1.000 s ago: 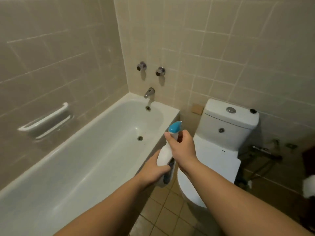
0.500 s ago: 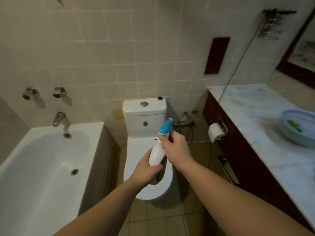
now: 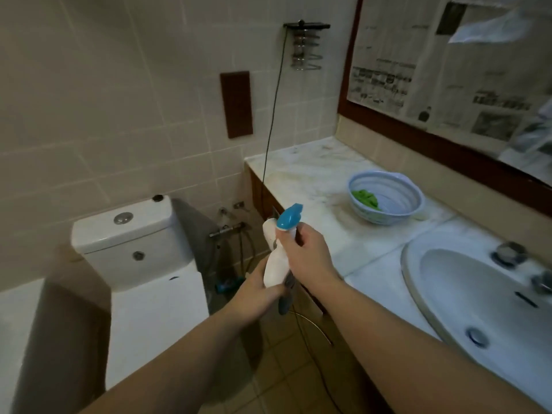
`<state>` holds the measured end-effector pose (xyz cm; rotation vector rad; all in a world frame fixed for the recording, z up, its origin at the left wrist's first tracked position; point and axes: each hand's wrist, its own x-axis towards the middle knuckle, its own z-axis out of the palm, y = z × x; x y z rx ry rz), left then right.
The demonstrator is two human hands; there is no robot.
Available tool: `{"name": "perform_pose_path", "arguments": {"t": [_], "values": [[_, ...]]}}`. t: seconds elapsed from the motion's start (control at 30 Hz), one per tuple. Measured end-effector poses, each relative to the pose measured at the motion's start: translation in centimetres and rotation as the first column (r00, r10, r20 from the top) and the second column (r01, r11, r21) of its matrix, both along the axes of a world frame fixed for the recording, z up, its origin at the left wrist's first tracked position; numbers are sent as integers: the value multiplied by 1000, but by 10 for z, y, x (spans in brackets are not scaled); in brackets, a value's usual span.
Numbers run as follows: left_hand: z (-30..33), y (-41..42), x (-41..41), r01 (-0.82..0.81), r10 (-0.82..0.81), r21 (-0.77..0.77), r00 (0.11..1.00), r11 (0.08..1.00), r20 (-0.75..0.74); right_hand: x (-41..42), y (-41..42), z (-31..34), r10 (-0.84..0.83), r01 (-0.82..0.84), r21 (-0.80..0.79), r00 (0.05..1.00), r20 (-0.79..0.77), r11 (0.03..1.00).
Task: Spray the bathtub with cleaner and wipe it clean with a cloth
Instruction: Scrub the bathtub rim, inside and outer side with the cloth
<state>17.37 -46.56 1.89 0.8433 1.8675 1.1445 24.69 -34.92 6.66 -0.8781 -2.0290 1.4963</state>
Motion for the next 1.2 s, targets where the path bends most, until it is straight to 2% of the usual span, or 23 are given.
{"name": "perform_pose_path", "arguments": {"t": [0.13,0.23,0.6,0.7,0.83,1.0,1.2], "values": [[-3,61,0,6,-7,-14,1000,1000,-22,22,57,0,-72,74,69,997,-25,995],[-6,107,-7,56,-64,-66,990,996,-127,33,101,2,-145,152,90,987,-74,984],[-17,265,-65,319,-320,-66,868,945,-380,20,253,16,-364,381,146,922,-131,913],[-15,313,-91,379,-374,-87,802,921,-466,4,298,27,-436,459,147,885,-162,876],[-6,373,-115,498,-421,-10,723,867,-547,-17,360,29,-532,554,147,831,-165,820],[-38,434,-139,605,-529,-124,557,786,-640,-36,419,8,-650,659,152,752,-108,737],[-70,466,-149,664,-498,-96,449,742,-742,-42,456,-27,-741,739,87,671,-6,668]]}}
